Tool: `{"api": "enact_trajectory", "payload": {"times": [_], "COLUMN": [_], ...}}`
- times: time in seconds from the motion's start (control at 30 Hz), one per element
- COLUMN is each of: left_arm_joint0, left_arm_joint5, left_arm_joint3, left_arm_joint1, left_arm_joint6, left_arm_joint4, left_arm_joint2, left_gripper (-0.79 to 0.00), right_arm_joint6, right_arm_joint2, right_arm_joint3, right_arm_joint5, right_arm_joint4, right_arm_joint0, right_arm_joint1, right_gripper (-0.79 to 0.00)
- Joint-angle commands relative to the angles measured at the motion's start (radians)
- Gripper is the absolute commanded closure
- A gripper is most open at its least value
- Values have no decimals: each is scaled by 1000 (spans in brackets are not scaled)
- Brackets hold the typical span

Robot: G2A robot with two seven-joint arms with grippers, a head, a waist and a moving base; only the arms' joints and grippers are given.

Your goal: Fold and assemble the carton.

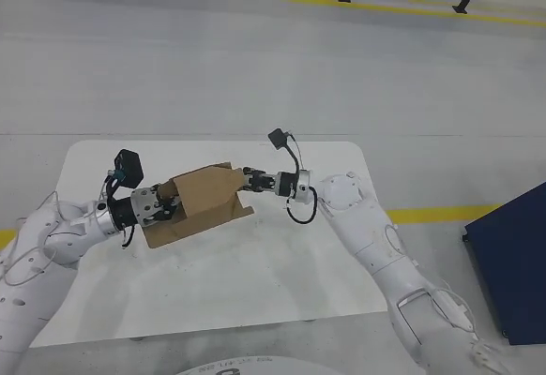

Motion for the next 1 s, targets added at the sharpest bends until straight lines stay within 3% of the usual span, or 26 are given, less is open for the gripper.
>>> {"api": "enact_trajectory", "payload": {"times": [0.0, 0.27, 0.97], "left_arm_joint0": [-4, -17, -12], "left_arm_joint5": [24, 81, 39], "left_arm_joint3": [3, 7, -2], "left_arm_joint1": [-1, -5, 3], "left_arm_joint6": [-2, -8, -2], "left_arm_joint4": [1, -2, 5], "left_arm_joint2": [2, 24, 27], "left_gripper": [0, 0, 0], "right_arm_joint6": [37, 112, -2], "right_arm_joint2": [1, -13, -9], "right_arm_joint3": [-1, -5, 60], "right_arm_joint5": [-20, -32, 34], "right_arm_joint4": [20, 28, 18], "right_arm_joint0": [-3, 0, 39], "right_arm_joint1": [2, 6, -2], "right_gripper": [-733, -736, -745]}}
